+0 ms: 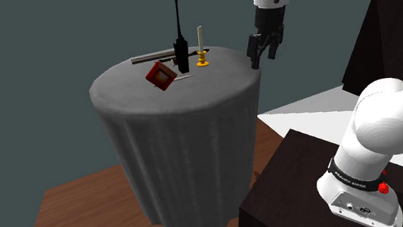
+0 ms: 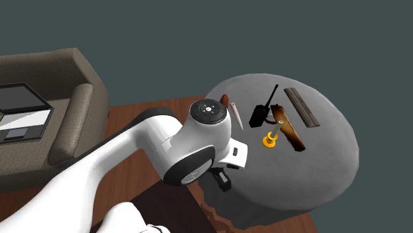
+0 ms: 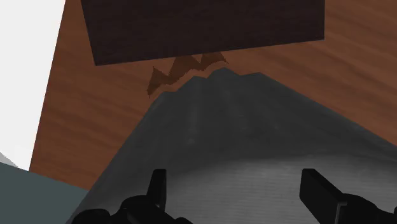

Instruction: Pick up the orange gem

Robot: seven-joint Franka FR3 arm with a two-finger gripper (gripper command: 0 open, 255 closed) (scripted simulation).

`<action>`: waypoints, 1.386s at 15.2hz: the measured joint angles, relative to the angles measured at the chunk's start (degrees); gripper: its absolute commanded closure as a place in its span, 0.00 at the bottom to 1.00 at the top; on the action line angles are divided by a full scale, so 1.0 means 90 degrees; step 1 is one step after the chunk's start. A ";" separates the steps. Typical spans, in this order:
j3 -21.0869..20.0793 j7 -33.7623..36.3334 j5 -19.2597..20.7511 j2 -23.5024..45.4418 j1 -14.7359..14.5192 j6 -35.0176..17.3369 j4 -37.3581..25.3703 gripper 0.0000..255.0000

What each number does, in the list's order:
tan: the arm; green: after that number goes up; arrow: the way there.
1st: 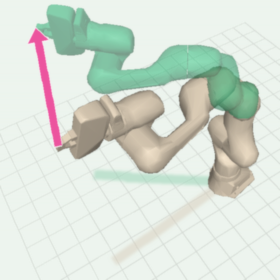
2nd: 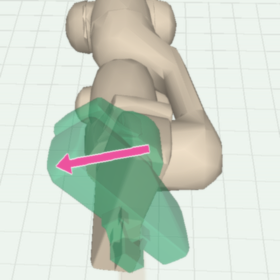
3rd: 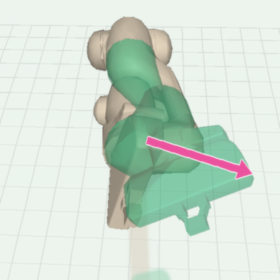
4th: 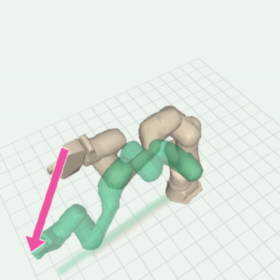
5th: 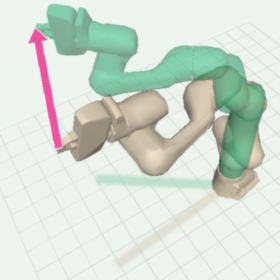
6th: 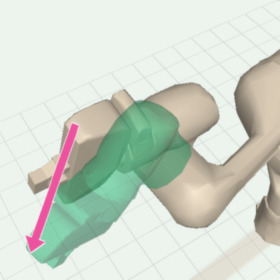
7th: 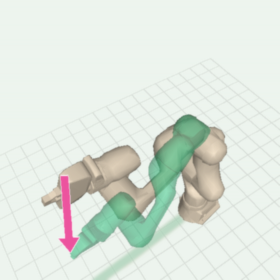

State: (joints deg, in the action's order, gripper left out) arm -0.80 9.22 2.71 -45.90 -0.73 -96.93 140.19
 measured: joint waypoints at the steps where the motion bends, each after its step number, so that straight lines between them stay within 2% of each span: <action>1: 0.0000 0.0000 0.0000 0.0000 0.0000 0.0000 0.0000 0.00; 11: -0.0133 -0.1113 0.0110 0.1306 -0.0663 -0.1799 -0.0541 0.00; 21: -0.0403 -0.2322 0.0195 0.2649 -0.1345 -0.3365 -0.1460 0.00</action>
State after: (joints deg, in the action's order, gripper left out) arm -4.43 -11.68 4.46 -22.05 -12.84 -127.21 127.05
